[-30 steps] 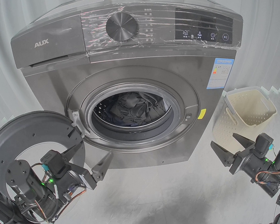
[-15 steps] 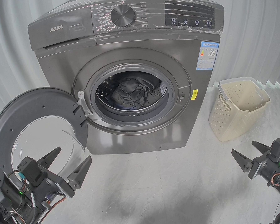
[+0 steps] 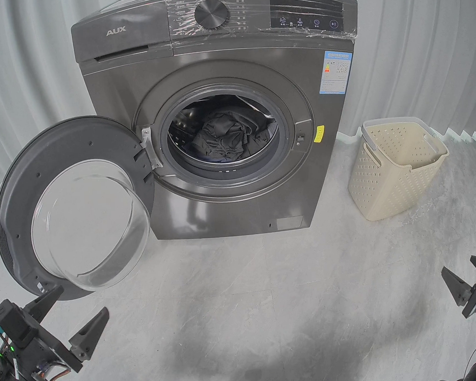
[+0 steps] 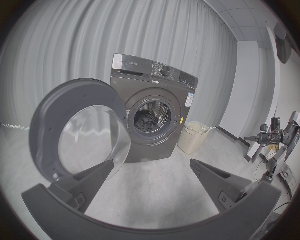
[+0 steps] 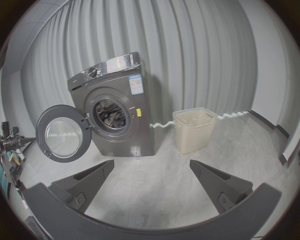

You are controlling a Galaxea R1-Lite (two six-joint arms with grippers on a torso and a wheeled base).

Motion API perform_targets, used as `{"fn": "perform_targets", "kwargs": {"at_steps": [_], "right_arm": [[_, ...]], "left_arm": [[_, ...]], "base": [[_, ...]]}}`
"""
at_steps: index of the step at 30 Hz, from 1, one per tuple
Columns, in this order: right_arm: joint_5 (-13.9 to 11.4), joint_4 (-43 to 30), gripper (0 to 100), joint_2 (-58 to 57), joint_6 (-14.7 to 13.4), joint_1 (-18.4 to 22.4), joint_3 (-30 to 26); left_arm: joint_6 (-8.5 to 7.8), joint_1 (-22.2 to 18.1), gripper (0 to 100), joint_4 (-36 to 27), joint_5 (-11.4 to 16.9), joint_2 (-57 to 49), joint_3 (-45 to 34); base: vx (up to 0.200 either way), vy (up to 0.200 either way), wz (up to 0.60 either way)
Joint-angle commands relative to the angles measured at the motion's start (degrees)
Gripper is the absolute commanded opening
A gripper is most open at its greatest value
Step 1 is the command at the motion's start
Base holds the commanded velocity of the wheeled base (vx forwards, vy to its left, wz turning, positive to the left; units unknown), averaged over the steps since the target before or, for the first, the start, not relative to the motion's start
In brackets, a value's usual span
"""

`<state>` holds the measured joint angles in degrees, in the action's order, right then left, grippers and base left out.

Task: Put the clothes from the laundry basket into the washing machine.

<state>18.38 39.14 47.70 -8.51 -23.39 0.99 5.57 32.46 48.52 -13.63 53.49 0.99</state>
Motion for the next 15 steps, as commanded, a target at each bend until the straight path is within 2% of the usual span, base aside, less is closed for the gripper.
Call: {"fn": "perform_targets", "kwargs": {"at_steps": [1, 5, 7, 9, 10, 13, 14, 15], "right_arm": [[-1.86, -14.62, 100, -22.83, 0.86, 9.42, -0.99], [-8.63, -25.96, 100, -37.86, 5.96, 14.43, -0.90], [-11.35, -32.11, 100, -42.96, 7.19, 16.63, -0.90], [-11.53, -33.69, 100, -43.04, 7.19, 16.89, -0.90], [-11.09, -35.19, 100, -42.43, 6.93, 16.80, -0.90], [-9.95, -35.36, 100, -42.16, 6.84, 16.89, -0.90], [-6.96, -35.45, 100, -42.52, 9.04, 19.44, -0.90], [-7.05, -35.54, 100, -43.22, 10.71, 21.11, -0.90]], "left_arm": [[0.23, -8.65, 100, -16.09, 0.01, -21.59, -0.99], [0.05, -13.74, 100, -26.55, 1.85, -33.19, -0.99], [-0.03, -16.73, 100, -31.03, 3.61, -37.67, -0.99], [0.05, -18.05, 100, -32.96, 4.31, -39.87, -0.99], [-0.21, -20.07, 100, -37.18, 6.25, -44.79, -0.99], [-0.39, -21.21, 100, -39.91, 7.83, -47.34, -0.99], [-0.30, -23.59, 100, -44.65, 8.18, -48.39, -0.99], [0.14, -24.11, 100, -44.83, 8.00, -48.39, -0.99]], "base": [[0.000, 0.000, 0.00], [0.000, 0.000, 0.00], [0.000, 0.000, 0.00], [0.000, 0.000, 0.00], [0.000, 0.000, 0.00], [0.000, 0.000, 0.00], [0.000, 0.000, 0.00], [0.000, 0.000, 0.00]]}}
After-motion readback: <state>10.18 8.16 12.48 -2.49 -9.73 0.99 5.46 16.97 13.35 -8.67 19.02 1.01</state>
